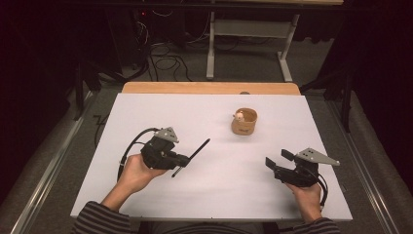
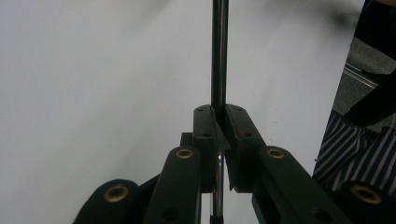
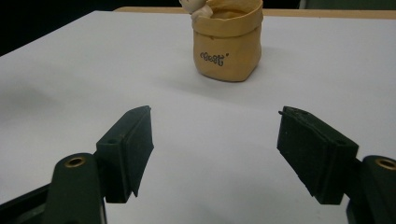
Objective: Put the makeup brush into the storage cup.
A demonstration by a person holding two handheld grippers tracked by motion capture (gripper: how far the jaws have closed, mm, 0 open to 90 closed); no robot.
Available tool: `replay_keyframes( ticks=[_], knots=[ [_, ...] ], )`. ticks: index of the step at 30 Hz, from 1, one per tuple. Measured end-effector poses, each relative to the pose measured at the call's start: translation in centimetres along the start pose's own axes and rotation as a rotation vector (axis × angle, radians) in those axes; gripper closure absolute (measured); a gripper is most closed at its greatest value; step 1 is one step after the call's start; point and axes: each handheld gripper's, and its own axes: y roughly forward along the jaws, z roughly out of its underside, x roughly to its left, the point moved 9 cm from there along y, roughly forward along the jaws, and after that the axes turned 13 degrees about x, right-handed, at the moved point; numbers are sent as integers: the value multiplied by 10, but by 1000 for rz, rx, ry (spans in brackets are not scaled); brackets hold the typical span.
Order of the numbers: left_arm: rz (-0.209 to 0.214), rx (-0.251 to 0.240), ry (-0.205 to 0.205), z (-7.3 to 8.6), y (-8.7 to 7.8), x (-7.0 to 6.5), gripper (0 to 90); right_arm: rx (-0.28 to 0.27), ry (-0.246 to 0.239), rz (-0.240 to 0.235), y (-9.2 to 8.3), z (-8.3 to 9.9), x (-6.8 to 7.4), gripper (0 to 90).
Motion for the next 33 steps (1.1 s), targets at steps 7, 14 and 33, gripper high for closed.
replay_keyframes(
  ticks=[7,14,33],
  knots=[
    [31,-38,-12,6,0,-3,834,0,9,-4,0,0,0,291],
    [46,-42,-12,6,1,-5,834,-27,30,-6,-5,-6,-5,289],
    [55,23,12,10,19,-11,834,-64,-155,-119,-19,-34,51,288]
  ],
)
